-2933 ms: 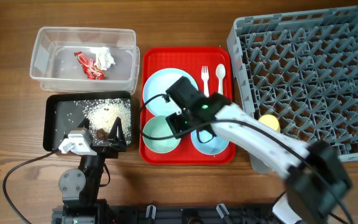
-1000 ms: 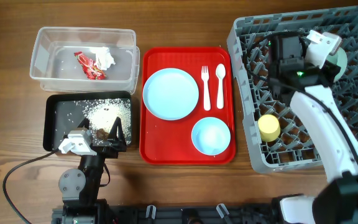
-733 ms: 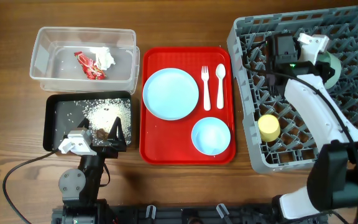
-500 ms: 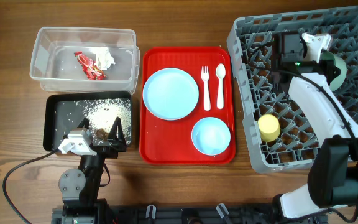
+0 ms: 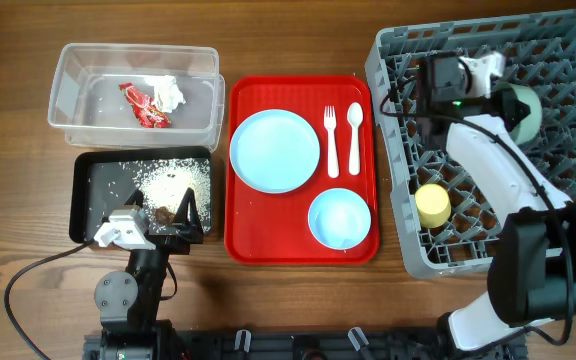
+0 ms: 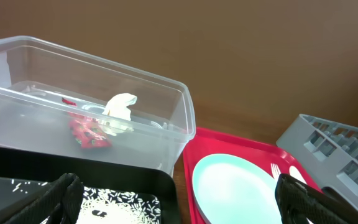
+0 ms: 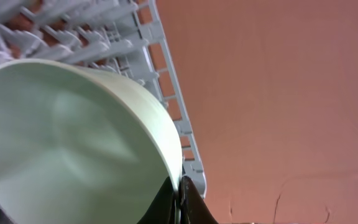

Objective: Sort waste into correct bins and load items into the dishwasher rack
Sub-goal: 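Carry the green bowl with the right gripper into the rack, then reach the right gripper to the blue bowl on the red tray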

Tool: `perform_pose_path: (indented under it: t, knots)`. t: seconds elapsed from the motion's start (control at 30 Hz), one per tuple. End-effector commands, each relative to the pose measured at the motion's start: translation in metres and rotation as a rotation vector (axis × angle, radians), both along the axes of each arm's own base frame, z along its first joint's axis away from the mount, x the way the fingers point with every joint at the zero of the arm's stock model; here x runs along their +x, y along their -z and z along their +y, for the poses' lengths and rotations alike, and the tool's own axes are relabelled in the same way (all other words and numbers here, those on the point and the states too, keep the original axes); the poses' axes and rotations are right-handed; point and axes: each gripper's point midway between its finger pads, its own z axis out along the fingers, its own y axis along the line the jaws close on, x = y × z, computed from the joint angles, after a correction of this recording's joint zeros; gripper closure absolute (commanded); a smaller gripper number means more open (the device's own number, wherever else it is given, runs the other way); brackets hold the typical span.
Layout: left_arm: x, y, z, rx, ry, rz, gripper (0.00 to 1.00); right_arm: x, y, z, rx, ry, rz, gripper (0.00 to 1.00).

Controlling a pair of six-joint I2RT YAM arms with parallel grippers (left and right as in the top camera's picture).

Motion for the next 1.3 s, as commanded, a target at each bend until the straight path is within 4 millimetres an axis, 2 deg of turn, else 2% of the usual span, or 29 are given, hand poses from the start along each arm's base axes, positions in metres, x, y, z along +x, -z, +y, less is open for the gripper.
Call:
perform_pose_path:
  t: [0.0, 0.17, 0.27, 0.43, 0.5, 0.53, 0.67, 0.7, 0.77, 0.87, 0.97, 1.0, 1.1, 1.13, 1.2, 1.27]
  knots:
    - [0.000, 0.001, 0.002, 0.020, -0.009, 0.002, 0.00, 0.006, 0.019, 0.015, 0.035, -0.053, 0.064, 0.96]
    - [0.000, 0.001, 0.002, 0.021, -0.009, 0.002, 0.00, 0.005, 0.020, 0.026, 0.026, -0.088, 0.106, 0.95]
    - [0.000, 0.001, 0.002, 0.021, -0.009, 0.002, 0.00, 0.004, 0.022, 0.037, 0.015, -0.122, 0.154, 0.81]
    - [0.000, 0.001, 0.002, 0.021, -0.009, 0.002, 0.00, 0.004, 0.033, 0.052, 0.050, -0.188, 0.239, 0.66]
    - [0.000, 0.001, 0.002, 0.021, -0.009, 0.002, 0.00, 0.006, 0.026, 0.061, 0.067, -0.201, 0.176, 0.52]
    - [0.000, 0.001, 0.002, 0.021, -0.009, 0.002, 0.00, 0.008, 0.024, 0.066, 0.085, -0.217, 0.160, 0.50]
    - [0.000, 0.001, 0.002, 0.021, -0.009, 0.002, 0.00, 0.014, 0.004, 0.111, 0.301, -0.386, 0.068, 0.39]
    - [0.000, 0.001, 0.002, 0.021, -0.009, 0.002, 0.00, 0.014, 0.000, 0.127, 0.389, -0.448, 0.060, 0.31]
    - [0.000, 0.001, 0.002, 0.021, -0.009, 0.002, 0.00, 0.006, -0.002, 0.162, 0.568, -0.573, 0.093, 0.27]
    - [0.000, 0.001, 0.002, 0.021, -0.009, 0.002, 0.00, -0.028, -0.013, 0.238, 0.939, -0.762, 0.177, 0.28]
    - [0.000, 0.001, 0.002, 0.021, -0.009, 0.002, 0.00, -0.064, -0.008, 0.287, 1.194, -0.834, 0.295, 0.28]
    - [0.000, 0.001, 0.002, 0.021, -0.009, 0.002, 0.00, -0.082, -0.003, 0.308, 1.306, -0.862, 0.369, 0.28]
    - [0.000, 0.001, 0.002, 0.020, -0.009, 0.002, 0.00, -0.097, 0.011, 0.317, 1.466, -0.695, 0.359, 0.25]
    - [0.000, 0.001, 0.002, 0.021, -0.009, 0.002, 0.00, -0.099, 0.018, 0.317, 1.476, -0.677, 0.362, 0.28]
    - [0.000, 0.001, 0.002, 0.020, -0.009, 0.002, 0.00, -0.102, 0.036, 0.303, 1.412, -0.626, 0.379, 0.30]
    - [0.000, 0.001, 0.002, 0.021, -0.009, 0.002, 0.00, -0.106, 0.053, 0.288, 1.328, -0.604, 0.409, 0.27]
